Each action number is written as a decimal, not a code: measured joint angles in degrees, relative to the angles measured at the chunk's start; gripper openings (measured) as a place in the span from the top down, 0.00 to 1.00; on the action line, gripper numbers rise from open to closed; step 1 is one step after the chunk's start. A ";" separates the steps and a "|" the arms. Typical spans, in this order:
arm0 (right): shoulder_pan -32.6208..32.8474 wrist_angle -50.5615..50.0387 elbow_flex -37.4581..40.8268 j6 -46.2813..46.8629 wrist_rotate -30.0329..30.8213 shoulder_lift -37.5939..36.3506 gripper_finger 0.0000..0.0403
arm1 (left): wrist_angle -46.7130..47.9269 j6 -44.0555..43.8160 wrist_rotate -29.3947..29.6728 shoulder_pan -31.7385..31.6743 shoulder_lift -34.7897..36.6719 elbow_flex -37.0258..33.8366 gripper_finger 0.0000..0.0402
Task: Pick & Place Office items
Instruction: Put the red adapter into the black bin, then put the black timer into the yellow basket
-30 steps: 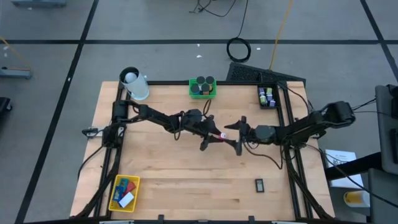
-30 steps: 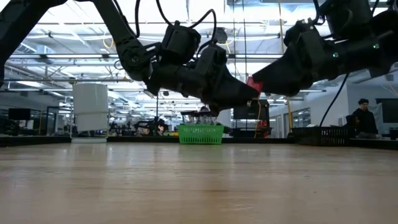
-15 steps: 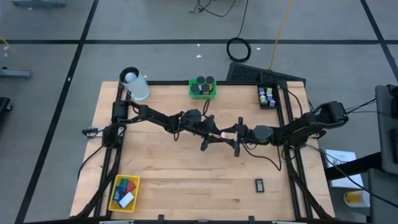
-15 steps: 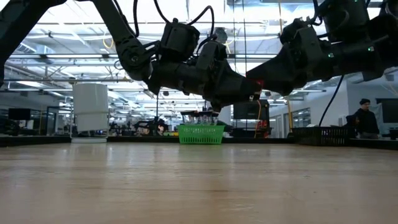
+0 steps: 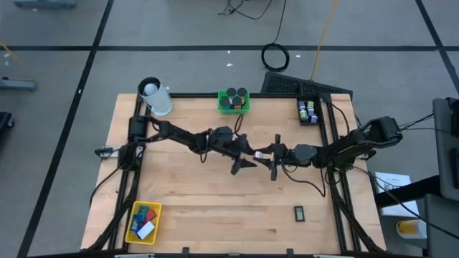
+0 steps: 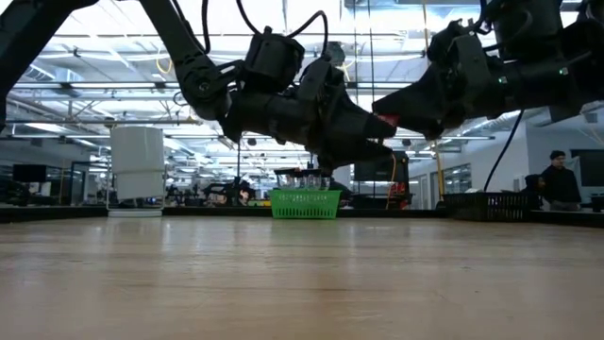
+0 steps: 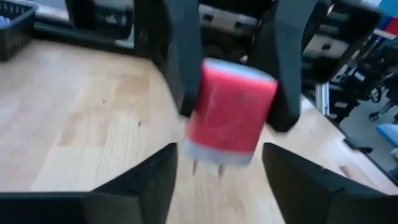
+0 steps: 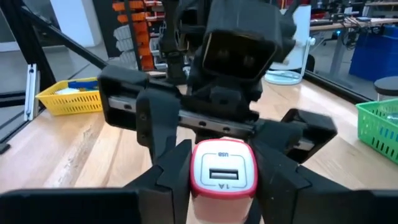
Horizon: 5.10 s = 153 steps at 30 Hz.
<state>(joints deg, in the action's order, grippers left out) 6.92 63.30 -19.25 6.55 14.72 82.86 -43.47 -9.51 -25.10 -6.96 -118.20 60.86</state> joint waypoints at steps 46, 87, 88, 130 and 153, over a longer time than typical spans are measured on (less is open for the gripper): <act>-38.33 -83.61 -22.94 5.06 18.13 -30.95 0.69 | -19.39 5.09 18.89 -1.32 7.74 -21.51 0.95; -66.51 -113.93 -44.76 5.34 5.58 7.99 0.56 | -17.06 9.06 20.04 0.41 7.74 -21.53 0.94; -66.53 -113.93 -44.76 5.32 5.59 7.97 0.55 | -17.06 9.13 19.69 0.51 7.74 -21.53 0.94; -14.27 -94.11 -20.23 31.67 9.67 -30.63 1.00 | -40.40 4.99 27.17 0.74 7.78 -35.30 0.96; 24.45 -115.41 -36.22 98.99 -3.05 -5.00 0.92 | -39.22 5.96 27.23 1.20 7.77 -35.26 0.95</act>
<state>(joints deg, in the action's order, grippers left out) 31.36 -52.12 -55.46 105.54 11.68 77.86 -82.69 -3.55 2.13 -5.76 -110.43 25.61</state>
